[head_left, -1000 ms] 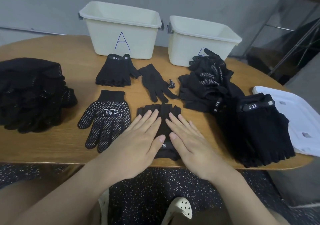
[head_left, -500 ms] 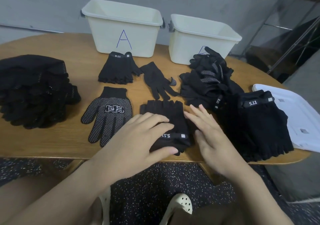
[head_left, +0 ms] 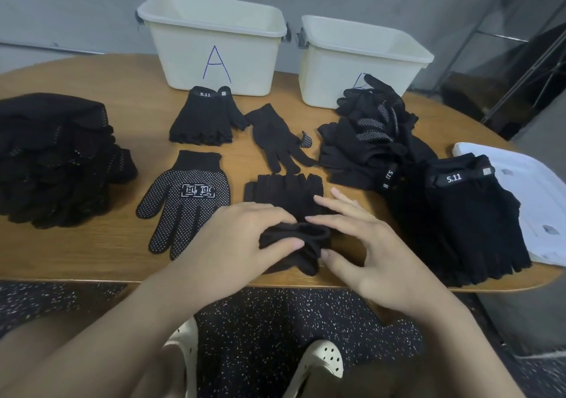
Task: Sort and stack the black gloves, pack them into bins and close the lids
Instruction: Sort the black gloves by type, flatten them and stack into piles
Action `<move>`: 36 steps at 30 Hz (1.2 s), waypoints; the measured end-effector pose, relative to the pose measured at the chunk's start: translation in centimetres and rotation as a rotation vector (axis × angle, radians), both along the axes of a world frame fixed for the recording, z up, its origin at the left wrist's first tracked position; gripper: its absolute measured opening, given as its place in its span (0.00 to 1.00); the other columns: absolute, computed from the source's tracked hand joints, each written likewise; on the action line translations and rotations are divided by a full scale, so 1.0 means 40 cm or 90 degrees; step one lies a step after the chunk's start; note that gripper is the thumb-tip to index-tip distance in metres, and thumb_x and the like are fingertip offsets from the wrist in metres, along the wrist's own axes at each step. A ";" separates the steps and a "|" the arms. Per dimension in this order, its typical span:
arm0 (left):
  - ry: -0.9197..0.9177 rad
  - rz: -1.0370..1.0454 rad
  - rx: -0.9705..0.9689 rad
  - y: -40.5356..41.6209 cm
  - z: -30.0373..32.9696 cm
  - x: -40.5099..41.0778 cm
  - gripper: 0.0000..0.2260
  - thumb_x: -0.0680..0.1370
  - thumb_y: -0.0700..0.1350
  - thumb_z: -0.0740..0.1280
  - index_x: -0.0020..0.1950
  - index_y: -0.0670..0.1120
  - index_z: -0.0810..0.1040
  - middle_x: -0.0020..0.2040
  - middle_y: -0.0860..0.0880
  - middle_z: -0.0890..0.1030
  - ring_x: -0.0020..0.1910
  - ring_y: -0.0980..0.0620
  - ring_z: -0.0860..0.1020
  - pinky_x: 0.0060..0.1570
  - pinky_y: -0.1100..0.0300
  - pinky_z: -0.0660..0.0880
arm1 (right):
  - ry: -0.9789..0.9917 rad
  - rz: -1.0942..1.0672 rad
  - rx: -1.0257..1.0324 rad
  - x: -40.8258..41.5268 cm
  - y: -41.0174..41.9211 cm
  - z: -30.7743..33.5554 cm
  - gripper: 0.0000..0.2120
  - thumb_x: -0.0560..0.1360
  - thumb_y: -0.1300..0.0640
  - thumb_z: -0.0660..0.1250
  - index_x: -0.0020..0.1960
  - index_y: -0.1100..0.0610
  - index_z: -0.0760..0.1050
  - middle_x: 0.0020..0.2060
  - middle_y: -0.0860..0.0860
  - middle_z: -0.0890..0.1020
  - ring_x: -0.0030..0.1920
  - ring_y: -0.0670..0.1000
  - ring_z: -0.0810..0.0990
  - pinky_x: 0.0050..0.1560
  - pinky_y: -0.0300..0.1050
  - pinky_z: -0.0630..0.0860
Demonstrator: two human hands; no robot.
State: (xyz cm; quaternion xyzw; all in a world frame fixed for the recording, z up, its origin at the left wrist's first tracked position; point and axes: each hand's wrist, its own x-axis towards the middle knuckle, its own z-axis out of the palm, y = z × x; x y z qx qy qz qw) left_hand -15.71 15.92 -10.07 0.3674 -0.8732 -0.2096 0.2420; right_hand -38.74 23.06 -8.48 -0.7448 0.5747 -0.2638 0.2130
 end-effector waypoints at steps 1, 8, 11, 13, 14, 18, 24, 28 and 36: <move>0.010 0.005 0.002 -0.002 0.001 -0.001 0.17 0.79 0.65 0.61 0.57 0.58 0.83 0.48 0.62 0.83 0.49 0.62 0.79 0.52 0.57 0.76 | -0.014 0.000 0.005 0.002 -0.002 0.005 0.22 0.78 0.57 0.73 0.71 0.44 0.77 0.75 0.36 0.69 0.80 0.36 0.53 0.81 0.46 0.50; 0.065 0.027 0.054 -0.026 -0.003 -0.007 0.14 0.81 0.62 0.61 0.51 0.57 0.83 0.37 0.60 0.82 0.39 0.60 0.80 0.42 0.59 0.75 | -0.068 -0.009 -0.020 0.018 -0.036 -0.009 0.17 0.78 0.55 0.74 0.66 0.51 0.80 0.65 0.36 0.79 0.75 0.36 0.66 0.79 0.54 0.61; 0.090 0.028 0.086 -0.027 0.000 -0.006 0.15 0.81 0.63 0.61 0.51 0.56 0.83 0.38 0.58 0.82 0.40 0.59 0.81 0.41 0.55 0.76 | -0.073 -0.018 -0.051 0.020 -0.058 -0.024 0.09 0.80 0.54 0.71 0.59 0.54 0.82 0.58 0.39 0.83 0.67 0.42 0.77 0.72 0.54 0.69; 0.065 0.001 0.117 -0.020 0.011 -0.005 0.14 0.79 0.64 0.65 0.56 0.56 0.81 0.42 0.59 0.81 0.45 0.61 0.79 0.46 0.58 0.76 | -0.085 -0.025 -0.054 0.021 -0.071 -0.023 0.07 0.82 0.55 0.69 0.56 0.55 0.83 0.51 0.44 0.85 0.57 0.47 0.82 0.62 0.52 0.75; 0.027 -0.006 0.114 -0.015 0.015 -0.005 0.16 0.77 0.64 0.68 0.60 0.57 0.78 0.45 0.62 0.79 0.51 0.65 0.76 0.51 0.63 0.74 | -0.089 -0.032 -0.056 0.023 -0.076 -0.021 0.06 0.82 0.56 0.68 0.55 0.55 0.82 0.49 0.45 0.85 0.54 0.47 0.82 0.58 0.50 0.76; -0.007 0.012 0.139 -0.011 0.000 0.007 0.30 0.72 0.63 0.75 0.71 0.63 0.67 0.57 0.66 0.75 0.62 0.66 0.70 0.65 0.58 0.69 | -0.085 -0.058 -0.061 0.026 -0.098 -0.029 0.09 0.83 0.55 0.65 0.54 0.58 0.81 0.46 0.47 0.85 0.51 0.48 0.82 0.54 0.50 0.76; 0.104 0.079 0.165 -0.026 -0.009 0.009 0.24 0.75 0.51 0.76 0.69 0.58 0.73 0.56 0.63 0.83 0.56 0.68 0.78 0.57 0.76 0.71 | -0.138 -0.089 -0.014 0.027 -0.110 -0.022 0.08 0.83 0.53 0.64 0.54 0.55 0.80 0.47 0.43 0.85 0.53 0.43 0.82 0.55 0.41 0.77; 0.133 0.108 0.168 -0.046 -0.009 0.005 0.10 0.79 0.47 0.72 0.60 0.52 0.80 0.49 0.61 0.85 0.50 0.66 0.81 0.51 0.75 0.73 | -0.177 -0.019 0.088 0.012 -0.084 -0.014 0.13 0.78 0.54 0.72 0.62 0.50 0.78 0.57 0.39 0.84 0.62 0.40 0.79 0.62 0.32 0.72; 0.161 0.098 0.254 -0.060 0.009 0.007 0.10 0.79 0.43 0.73 0.59 0.51 0.80 0.51 0.59 0.86 0.49 0.65 0.82 0.48 0.74 0.74 | -0.150 -0.098 -0.028 0.037 -0.105 -0.012 0.06 0.80 0.56 0.71 0.56 0.53 0.82 0.50 0.39 0.85 0.56 0.39 0.81 0.56 0.29 0.74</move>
